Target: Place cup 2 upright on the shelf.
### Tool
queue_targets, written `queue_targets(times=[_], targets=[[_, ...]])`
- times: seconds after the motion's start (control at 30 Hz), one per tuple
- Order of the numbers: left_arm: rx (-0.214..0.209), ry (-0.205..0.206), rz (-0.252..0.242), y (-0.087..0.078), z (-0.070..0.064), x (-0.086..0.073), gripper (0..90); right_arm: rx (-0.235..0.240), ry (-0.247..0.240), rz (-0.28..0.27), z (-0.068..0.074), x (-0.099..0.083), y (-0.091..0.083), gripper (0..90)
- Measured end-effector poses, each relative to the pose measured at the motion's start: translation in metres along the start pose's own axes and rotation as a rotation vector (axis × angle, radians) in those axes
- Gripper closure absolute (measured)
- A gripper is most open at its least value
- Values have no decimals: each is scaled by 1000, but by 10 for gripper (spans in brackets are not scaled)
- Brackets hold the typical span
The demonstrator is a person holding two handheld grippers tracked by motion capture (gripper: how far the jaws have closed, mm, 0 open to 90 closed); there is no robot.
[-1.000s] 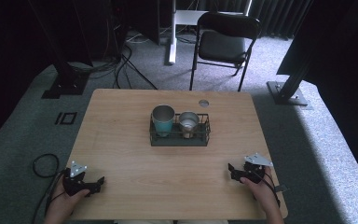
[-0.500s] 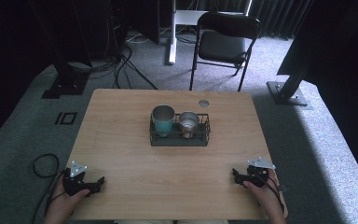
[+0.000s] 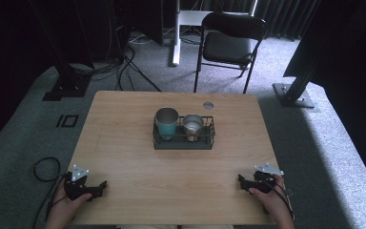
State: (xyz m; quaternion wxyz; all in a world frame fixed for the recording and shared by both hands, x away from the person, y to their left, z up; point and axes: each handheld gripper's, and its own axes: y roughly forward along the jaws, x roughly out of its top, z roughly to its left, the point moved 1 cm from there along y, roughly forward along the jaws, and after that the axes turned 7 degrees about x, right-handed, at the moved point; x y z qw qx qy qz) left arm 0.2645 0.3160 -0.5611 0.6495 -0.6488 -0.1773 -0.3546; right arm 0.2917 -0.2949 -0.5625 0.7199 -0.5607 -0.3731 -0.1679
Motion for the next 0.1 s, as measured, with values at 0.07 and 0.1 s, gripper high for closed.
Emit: queue_targets(times=[0.07, 0.1], targets=[[0, 0, 0, 0, 0, 0, 23, 0, 0, 0, 0, 0, 0, 123], [0, 0, 0, 0, 0, 0, 23, 0, 0, 0, 0, 0, 0, 123]])
